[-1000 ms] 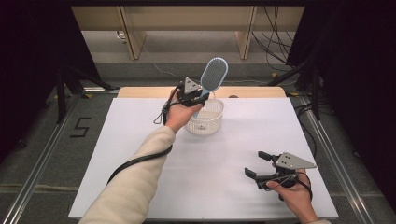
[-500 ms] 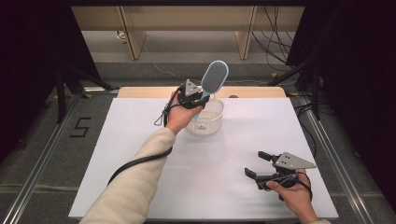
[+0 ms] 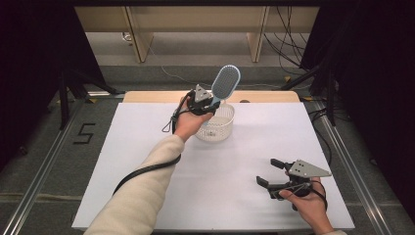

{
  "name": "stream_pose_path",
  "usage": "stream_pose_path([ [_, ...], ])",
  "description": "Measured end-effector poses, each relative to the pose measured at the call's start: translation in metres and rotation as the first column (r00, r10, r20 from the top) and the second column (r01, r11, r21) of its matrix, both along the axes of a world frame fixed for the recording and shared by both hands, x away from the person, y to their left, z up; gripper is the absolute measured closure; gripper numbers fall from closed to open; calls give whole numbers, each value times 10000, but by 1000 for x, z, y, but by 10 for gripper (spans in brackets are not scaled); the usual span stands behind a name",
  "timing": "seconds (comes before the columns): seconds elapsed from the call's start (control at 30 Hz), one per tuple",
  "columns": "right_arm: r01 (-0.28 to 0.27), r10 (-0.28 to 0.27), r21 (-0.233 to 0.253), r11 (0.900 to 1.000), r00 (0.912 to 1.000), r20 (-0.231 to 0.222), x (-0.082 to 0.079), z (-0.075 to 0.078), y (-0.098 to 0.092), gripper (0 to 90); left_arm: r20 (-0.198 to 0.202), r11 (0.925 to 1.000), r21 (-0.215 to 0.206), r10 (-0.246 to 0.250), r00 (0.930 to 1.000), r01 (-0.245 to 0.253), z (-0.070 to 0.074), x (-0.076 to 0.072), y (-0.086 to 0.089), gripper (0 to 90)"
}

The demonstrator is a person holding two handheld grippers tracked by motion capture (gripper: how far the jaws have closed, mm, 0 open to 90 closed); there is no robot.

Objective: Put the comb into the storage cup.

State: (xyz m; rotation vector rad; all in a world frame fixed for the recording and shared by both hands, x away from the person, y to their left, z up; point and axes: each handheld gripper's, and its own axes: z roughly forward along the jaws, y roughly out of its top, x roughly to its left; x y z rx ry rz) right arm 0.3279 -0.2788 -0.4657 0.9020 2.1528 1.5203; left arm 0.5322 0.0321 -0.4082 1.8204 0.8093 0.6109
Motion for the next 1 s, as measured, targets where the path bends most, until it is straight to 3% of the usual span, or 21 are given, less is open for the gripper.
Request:
stream_pose_path([
  [1.0, -16, 16, -20, 10000, 10000, -42, 0, 0, 0, 152, -116, 9989, 465, -35, 9999, 41, -14, 0, -3, 693],
])
